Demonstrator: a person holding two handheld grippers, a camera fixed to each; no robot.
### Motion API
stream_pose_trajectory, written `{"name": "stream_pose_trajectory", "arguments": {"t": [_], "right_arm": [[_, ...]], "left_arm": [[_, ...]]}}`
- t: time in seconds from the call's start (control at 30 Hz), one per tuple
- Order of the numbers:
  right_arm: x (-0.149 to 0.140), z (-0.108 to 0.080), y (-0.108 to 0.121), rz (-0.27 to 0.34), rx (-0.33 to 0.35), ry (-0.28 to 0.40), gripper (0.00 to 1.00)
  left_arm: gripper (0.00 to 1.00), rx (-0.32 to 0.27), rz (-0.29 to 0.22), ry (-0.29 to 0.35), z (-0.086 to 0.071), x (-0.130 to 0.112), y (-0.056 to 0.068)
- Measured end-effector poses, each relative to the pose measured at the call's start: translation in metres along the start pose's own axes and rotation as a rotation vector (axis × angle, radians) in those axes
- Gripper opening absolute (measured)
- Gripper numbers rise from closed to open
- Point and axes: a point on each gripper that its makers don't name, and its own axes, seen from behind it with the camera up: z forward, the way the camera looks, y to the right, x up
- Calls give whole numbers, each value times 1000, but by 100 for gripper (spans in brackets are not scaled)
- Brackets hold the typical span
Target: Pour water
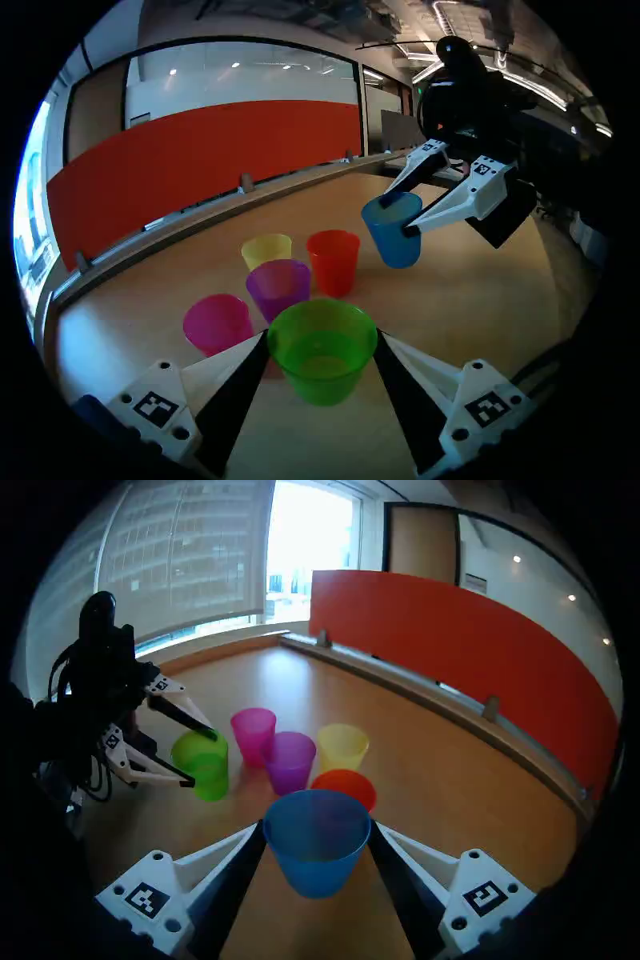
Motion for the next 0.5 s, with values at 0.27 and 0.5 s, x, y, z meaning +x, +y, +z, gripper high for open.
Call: {"name": "stream_pose_trajectory", "arguments": {"t": [0.27, 0.5], "right_arm": [[-18, 8, 1, 1, 18, -51, 92], [-32, 12, 2, -4, 29, -87, 92]], "left_arm": [[89, -4, 9, -36, 2, -8, -3], [89, -5, 20, -69, 3, -15, -4]]}}
